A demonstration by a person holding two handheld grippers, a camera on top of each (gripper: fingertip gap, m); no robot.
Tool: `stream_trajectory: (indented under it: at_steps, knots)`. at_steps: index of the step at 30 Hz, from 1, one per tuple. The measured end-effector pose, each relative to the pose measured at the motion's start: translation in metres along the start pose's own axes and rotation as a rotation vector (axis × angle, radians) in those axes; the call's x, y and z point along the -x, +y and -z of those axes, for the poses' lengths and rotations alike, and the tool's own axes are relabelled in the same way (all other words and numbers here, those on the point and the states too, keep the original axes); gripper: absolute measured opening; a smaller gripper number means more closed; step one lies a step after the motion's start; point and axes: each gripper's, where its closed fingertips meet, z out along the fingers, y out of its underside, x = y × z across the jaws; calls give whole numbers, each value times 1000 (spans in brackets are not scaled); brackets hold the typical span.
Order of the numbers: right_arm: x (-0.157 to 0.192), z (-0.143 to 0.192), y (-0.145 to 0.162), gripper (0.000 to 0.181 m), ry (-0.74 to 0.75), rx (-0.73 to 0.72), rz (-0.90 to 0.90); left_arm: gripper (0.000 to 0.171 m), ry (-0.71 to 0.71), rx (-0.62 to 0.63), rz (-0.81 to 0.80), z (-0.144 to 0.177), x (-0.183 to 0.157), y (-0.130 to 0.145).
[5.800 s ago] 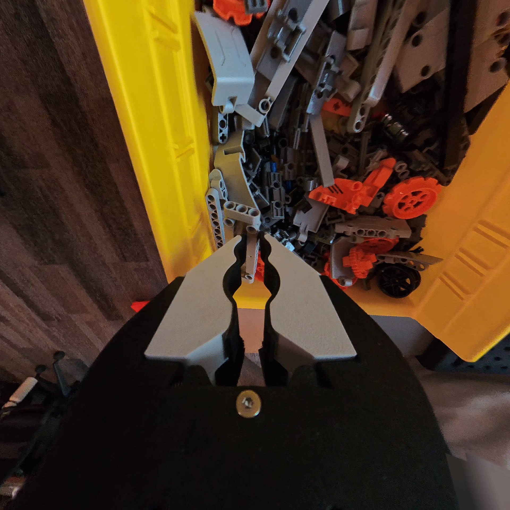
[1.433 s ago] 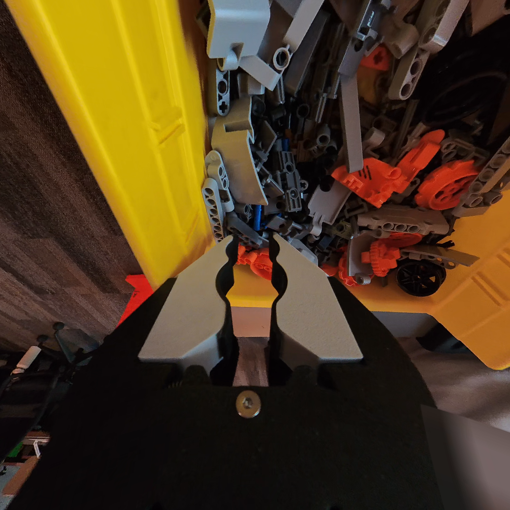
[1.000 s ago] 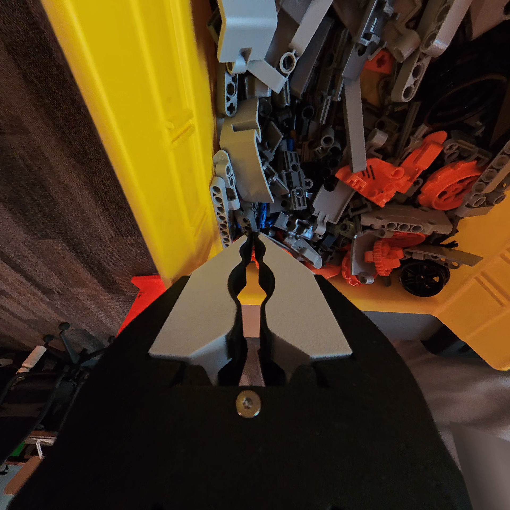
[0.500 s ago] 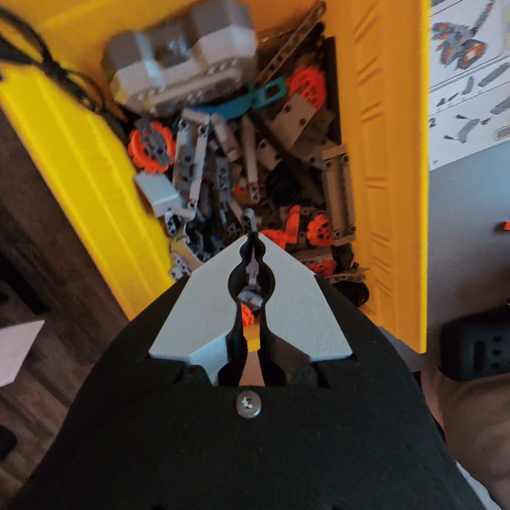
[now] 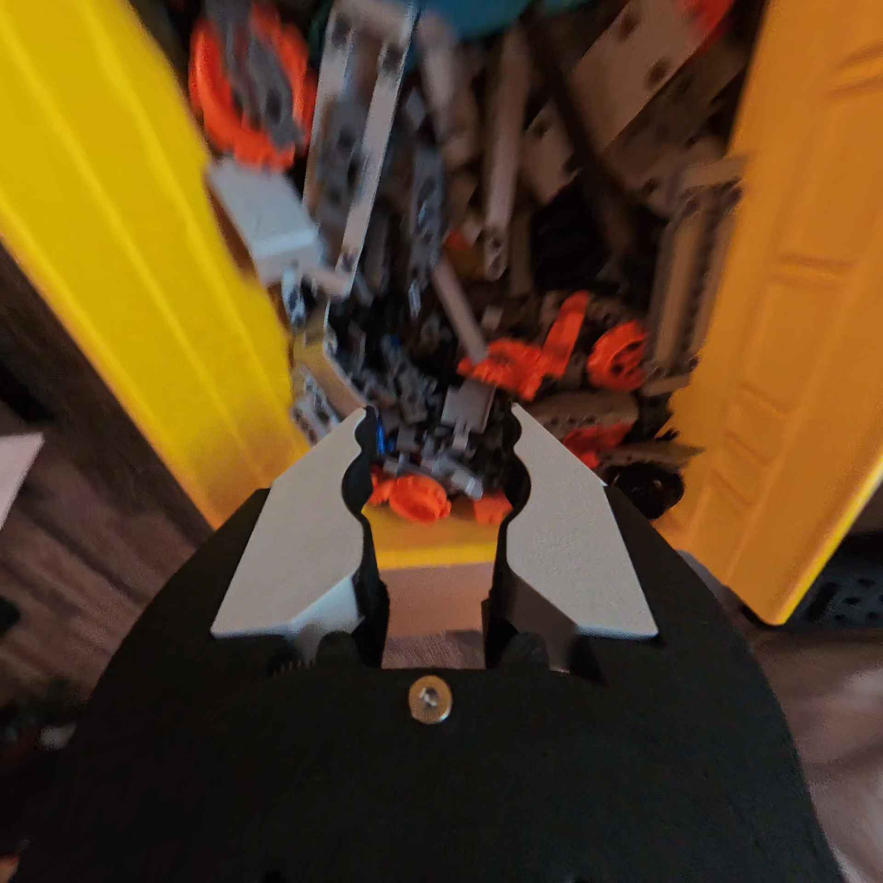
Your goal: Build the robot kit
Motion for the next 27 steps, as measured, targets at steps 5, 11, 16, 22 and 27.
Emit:
stream_trajectory:
  at_steps: [5,11,16,22,27]
  knots:
    - [1,-1,1,34,-8,6,-4,50,10,203,152,-9,11,59]
    - [1,-2,3,34,-4,12,5,58,77,281,261,-21,5,66]
    - [1,-2,2,34,-7,12,5,54,42,361,257,-26,7,76]
    - [2,-2,3,34,-9,16,12,40,22,416,255,-28,9,86]
    - [3,-2,3,34,-11,17,15,21,40,391,240,-23,11,87]
